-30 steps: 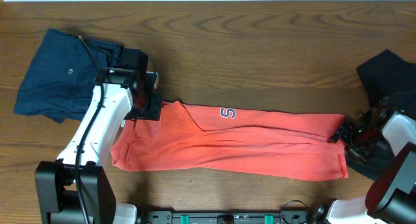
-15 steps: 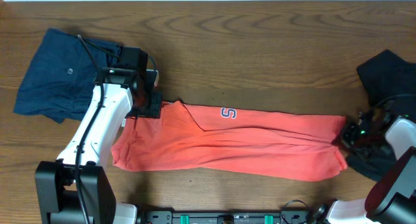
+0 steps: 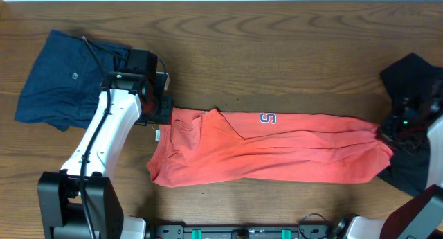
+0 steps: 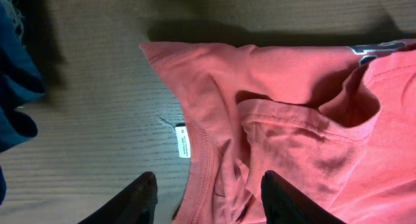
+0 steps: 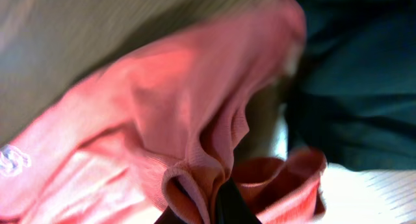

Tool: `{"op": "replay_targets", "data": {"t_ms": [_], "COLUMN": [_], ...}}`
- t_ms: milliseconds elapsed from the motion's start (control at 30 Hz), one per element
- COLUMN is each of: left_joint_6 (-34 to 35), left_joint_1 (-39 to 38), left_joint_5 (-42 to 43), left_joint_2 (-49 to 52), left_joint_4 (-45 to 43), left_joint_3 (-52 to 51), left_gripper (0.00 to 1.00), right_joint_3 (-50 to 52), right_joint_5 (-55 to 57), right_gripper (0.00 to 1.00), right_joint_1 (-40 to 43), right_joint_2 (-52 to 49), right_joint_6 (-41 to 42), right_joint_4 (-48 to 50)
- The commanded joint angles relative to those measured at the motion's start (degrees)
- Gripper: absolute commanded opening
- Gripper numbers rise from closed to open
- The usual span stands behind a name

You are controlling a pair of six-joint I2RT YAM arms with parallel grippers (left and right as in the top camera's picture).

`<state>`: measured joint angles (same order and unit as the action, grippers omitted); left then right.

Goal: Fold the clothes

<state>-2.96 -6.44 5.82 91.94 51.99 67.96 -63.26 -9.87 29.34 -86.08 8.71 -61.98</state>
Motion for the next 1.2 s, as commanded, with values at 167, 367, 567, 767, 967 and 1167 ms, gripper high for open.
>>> {"op": "replay_targets", "data": {"t_ms": [167, 367, 567, 767, 967, 1167], "left_joint_6": [0.2, 0.2, 0.2, 0.2, 0.2, 0.2], "left_joint_1": [0.2, 0.2, 0.2, 0.2, 0.2, 0.2], "left_joint_5": [0.2, 0.2, 0.2, 0.2, 0.2, 0.2], "left_joint_2": [0.2, 0.2, 0.2, 0.2, 0.2, 0.2], "left_joint_4": [0.0, -0.1, -0.1, -0.1, 0.0, 0.0], "left_joint_3": [-0.2, -0.2, -0.2, -0.2, -0.2, -0.2], "left_gripper": [0.53, 0.53, 0.53, 0.53, 0.53, 0.54], "right_joint_3": [-0.4, -0.4, -0.4, -0.4, -0.4, -0.4], "right_joint_5": [1.3, -1.3, -1.3, -1.3, -1.5, -2.4], "right_gripper": [0.01, 0.01, 0.01, 0.01, 0.02, 0.59], "right_joint_1": [-17.9, -32.8, -47.8, -60.2, -66.6, -69.1], "right_joint_2": [0.3, 0.3, 0.1, -3.0, -7.3, -8.2], "right_joint_6": [1.7, 6.3, 14.9, 21.5, 23.1, 22.9], "right_joint_4": [-2.1, -0.1, 8.7, 18.6, 26.4, 35.4]}}
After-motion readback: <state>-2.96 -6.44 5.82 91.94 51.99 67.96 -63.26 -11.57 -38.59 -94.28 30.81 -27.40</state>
